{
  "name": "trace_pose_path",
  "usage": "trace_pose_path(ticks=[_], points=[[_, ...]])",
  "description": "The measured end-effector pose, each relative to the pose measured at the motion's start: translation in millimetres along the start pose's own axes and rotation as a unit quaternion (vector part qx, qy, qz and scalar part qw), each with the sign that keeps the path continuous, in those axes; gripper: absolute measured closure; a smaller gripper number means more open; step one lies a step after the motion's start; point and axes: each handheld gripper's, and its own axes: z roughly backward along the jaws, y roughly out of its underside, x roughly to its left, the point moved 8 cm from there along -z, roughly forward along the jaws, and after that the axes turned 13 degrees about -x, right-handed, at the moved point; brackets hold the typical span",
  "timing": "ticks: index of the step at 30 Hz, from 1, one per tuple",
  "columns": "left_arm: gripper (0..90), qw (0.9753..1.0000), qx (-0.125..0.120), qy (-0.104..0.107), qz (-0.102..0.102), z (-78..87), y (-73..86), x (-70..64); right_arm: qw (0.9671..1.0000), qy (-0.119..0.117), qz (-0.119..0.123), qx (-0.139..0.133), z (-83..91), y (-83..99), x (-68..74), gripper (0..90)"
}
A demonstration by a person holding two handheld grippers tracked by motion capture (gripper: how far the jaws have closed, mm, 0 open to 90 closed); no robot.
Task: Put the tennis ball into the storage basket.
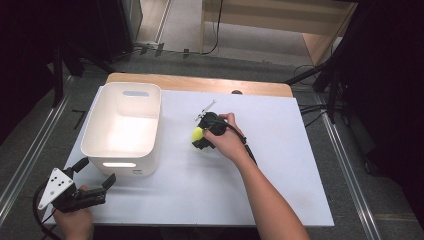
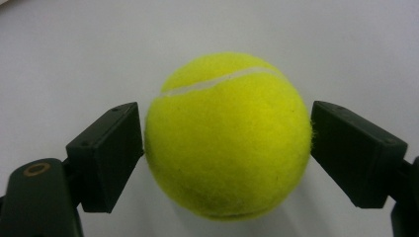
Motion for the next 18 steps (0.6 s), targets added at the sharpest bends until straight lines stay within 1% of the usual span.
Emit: trace_pose_path(ticks=[3,5,8,11,14,15,18], points=[[0.0,1.0000,0.000,0.000,0.000,0.0,0.0,0.0,1.0000,0.003,-0.005,0.006,-1.6,0.9,0.2,13.2],[0.0,1.0000,0.000,0.000,0.000,-0.1,0.0,0.0,1.0000,0.001,-0.003,0.004,-3.1,1.1,0.4,13.3],[0.0,1.0000,0.000,0.000,0.000,0.0,-0.1,0.0,0.9999,0.002,-0.007,0.010,-4.4,1.8,1.7,13.6],[0.0,1.0000,0.000,0.000,0.001,-0.2,-0.1,0.1,1.0000,0.006,-0.003,0.007,-6.4,1.4,0.7,15.9],[0.0,1.0000,-0.001,0.000,0.001,-0.2,-0.1,0.2,0.9999,0.008,-0.001,0.011,-7.8,1.9,0.4,19.7],[0.0,1.0000,-0.001,0.000,0.001,-0.3,-0.1,0.2,0.9998,0.010,-0.006,0.013,-8.2,2.3,1.0,20.4],[0.0,1.0000,-0.001,0.000,0.001,-0.2,-0.2,0.4,0.9999,0.008,-0.007,0.012,-8.6,1.8,1.8,23.0]])
